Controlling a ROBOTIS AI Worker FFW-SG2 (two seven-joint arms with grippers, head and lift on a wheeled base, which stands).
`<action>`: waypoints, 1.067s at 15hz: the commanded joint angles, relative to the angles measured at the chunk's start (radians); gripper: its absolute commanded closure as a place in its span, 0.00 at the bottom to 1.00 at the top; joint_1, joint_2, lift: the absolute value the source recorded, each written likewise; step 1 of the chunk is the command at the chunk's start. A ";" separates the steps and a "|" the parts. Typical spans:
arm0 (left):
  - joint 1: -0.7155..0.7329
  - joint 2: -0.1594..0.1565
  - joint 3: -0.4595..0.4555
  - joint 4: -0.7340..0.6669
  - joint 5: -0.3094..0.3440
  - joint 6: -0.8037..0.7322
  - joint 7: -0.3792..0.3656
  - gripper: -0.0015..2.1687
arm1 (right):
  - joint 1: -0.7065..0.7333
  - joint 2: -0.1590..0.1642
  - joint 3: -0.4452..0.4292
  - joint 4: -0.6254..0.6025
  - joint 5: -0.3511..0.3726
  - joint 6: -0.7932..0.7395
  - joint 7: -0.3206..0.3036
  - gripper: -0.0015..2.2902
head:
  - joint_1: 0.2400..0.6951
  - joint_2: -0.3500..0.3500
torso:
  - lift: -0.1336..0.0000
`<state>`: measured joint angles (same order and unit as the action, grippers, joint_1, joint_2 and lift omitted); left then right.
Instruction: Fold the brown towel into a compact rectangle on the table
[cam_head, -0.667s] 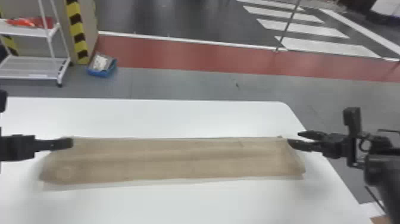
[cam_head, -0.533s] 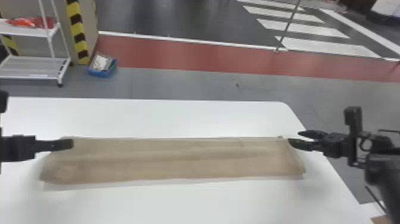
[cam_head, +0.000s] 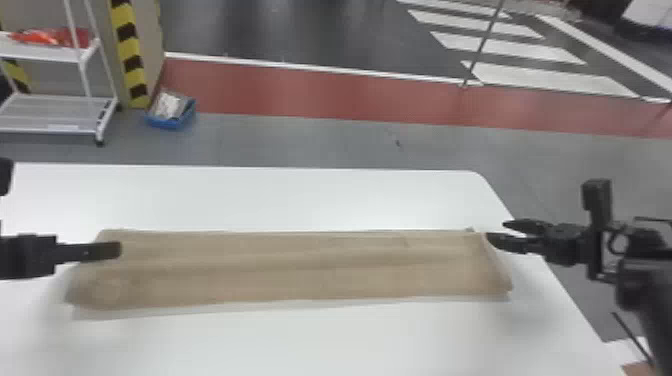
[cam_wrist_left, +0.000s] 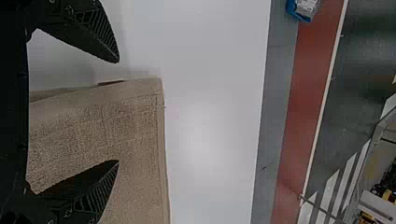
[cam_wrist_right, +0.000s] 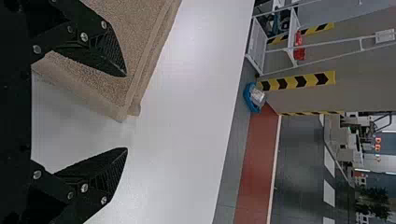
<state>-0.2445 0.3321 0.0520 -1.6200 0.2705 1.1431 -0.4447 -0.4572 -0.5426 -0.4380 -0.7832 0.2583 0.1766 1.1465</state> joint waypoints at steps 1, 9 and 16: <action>0.013 0.004 0.003 -0.029 -0.001 0.025 0.000 0.06 | 0.015 0.001 -0.005 -0.025 -0.007 0.013 0.009 0.16 | 1.00 0.14 | 0.07; 0.013 0.005 -0.018 -0.017 -0.040 0.004 0.006 0.14 | 0.068 0.012 -0.034 -0.134 -0.019 0.123 0.039 0.16 | 1.00 0.15 | 0.07; 0.028 0.005 -0.024 -0.044 -0.050 0.025 -0.002 0.34 | 0.081 0.015 -0.053 -0.165 -0.022 0.151 0.048 0.17 | 1.00 0.13 | 0.07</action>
<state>-0.2213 0.3374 0.0277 -1.6560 0.2218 1.1652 -0.4454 -0.3761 -0.5305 -0.4904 -0.9431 0.2377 0.3232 1.1948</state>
